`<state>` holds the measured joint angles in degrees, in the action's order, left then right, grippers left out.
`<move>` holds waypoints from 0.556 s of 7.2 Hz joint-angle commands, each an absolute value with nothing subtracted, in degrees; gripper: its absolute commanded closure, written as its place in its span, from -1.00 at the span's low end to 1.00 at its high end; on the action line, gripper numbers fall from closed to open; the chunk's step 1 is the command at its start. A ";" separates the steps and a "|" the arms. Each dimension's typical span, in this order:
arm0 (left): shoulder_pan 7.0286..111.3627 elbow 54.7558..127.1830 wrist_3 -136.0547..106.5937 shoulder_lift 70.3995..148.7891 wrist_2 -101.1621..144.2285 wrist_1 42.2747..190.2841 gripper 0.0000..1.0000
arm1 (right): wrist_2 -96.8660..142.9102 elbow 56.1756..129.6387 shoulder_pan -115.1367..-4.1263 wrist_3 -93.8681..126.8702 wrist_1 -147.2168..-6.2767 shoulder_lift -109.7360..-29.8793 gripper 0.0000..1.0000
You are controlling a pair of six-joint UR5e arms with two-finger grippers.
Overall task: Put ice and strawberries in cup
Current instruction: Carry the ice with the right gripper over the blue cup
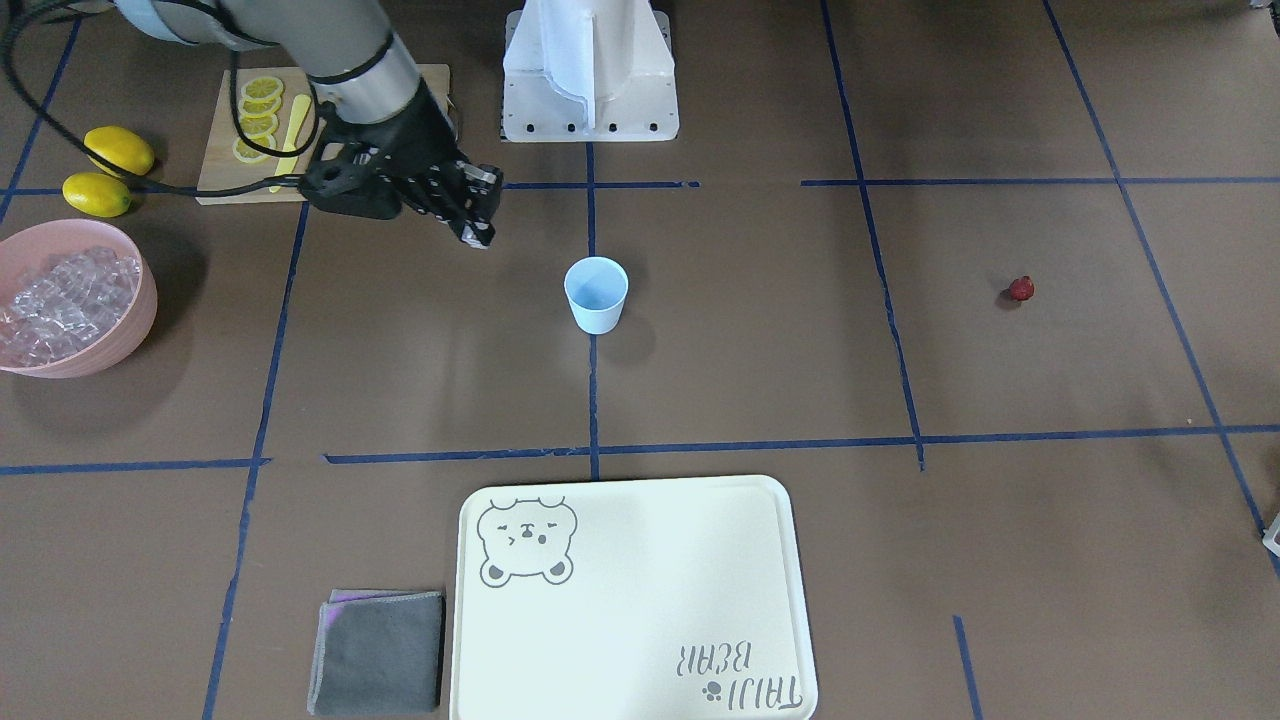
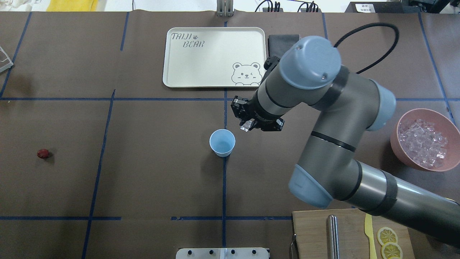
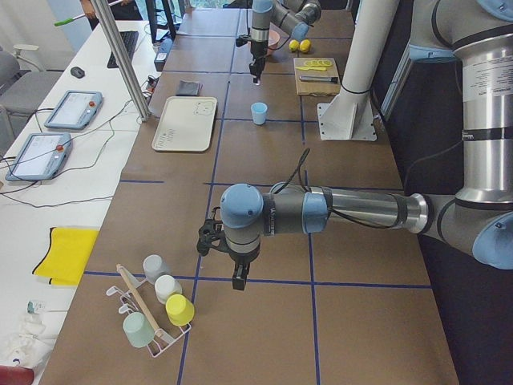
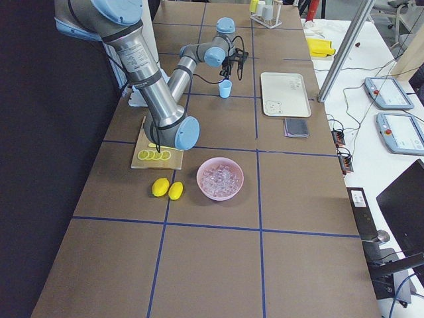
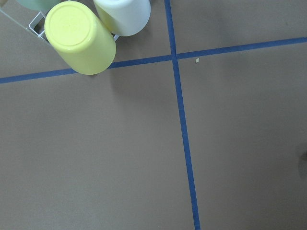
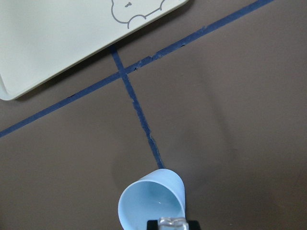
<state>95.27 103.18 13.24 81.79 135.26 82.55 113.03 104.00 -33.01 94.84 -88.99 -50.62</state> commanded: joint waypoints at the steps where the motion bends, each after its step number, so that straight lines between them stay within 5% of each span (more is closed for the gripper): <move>1: 95.27 103.53 13.10 81.74 135.26 82.62 -1.00 | 110.93 95.93 -29.55 97.63 -81.61 -48.17 0.97; 2: 95.27 103.54 13.10 81.74 135.26 82.62 -1.00 | 109.35 93.28 -28.92 97.82 -80.00 -46.51 0.94; 3: 95.27 103.54 13.10 81.65 135.26 82.62 -1.00 | 109.25 92.47 -27.44 97.91 -79.98 -46.58 0.62; 4: 95.27 103.45 13.01 81.74 135.26 82.62 -1.00 | 109.25 92.29 -27.34 97.91 -79.98 -46.50 0.54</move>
<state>95.27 103.50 13.08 81.70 135.26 82.62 109.53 93.21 -28.07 97.78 -80.40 -46.77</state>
